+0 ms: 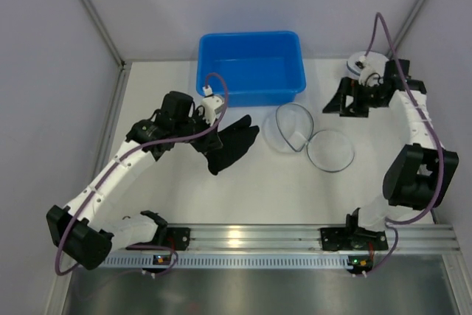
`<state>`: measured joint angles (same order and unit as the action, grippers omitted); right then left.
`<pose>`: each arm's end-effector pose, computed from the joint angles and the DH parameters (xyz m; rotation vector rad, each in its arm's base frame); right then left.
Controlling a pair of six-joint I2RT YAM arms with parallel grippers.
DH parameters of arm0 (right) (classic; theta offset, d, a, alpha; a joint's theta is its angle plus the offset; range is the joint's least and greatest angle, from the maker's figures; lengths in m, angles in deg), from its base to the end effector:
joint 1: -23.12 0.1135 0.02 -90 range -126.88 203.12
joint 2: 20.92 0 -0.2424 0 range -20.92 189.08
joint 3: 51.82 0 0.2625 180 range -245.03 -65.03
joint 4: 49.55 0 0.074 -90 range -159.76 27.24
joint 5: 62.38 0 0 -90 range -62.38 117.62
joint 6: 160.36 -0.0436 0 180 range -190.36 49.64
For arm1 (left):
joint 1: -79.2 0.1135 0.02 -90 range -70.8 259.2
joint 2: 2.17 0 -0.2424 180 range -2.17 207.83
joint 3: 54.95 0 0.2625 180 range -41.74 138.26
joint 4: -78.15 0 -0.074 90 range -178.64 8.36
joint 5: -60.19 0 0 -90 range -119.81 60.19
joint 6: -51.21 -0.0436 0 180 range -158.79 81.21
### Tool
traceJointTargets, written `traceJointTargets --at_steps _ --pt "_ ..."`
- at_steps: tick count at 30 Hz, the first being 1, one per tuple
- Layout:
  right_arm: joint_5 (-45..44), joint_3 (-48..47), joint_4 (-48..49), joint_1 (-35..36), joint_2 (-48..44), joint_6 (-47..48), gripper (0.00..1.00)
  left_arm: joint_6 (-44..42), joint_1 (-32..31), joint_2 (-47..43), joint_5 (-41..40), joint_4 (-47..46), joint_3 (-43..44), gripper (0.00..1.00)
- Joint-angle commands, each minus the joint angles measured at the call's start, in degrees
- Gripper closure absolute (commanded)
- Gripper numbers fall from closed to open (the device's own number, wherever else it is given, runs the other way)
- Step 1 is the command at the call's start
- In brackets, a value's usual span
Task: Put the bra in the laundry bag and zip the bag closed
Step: Pick up the bra from the center of the board, then place the bra in the laundry bag.
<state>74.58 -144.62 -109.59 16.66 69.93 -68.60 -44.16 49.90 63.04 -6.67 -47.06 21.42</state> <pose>0.3422 -0.0067 0.2767 -0.1966 2.3758 0.9766 0.2170 -0.1414 0.3056 0.8950 2.1772 -0.6779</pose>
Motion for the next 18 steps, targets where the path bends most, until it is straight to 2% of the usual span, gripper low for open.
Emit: traceJointTargets --at_steps 1,4,7,11,18 --pt "-5.2 -0.3 -19.6 -6.6 -1.7 19.1 0.01 1.1 0.3 1.9 5.6 -2.0 4.9 1.0" --pt "-11.3 2.3 -21.2 -14.1 -1.1 22.2 0.05 1.9 0.2 3.7 6.7 -3.2 7.2 1.0" --pt "-15.8 5.3 -20.5 -18.7 0.2 22.4 0.11 3.4 0.3 5.3 7.3 -4.1 8.8 1.0" --pt "-20.3 10.3 -17.9 -20.3 3.1 22.1 0.16 4.7 0.2 6.2 7.5 -5.3 9.6 1.0" --pt "-19.9 15.3 -10.8 -20.4 10.6 20.0 0.23 7.5 0.2 6.5 8.4 -7.8 10.5 1.0"
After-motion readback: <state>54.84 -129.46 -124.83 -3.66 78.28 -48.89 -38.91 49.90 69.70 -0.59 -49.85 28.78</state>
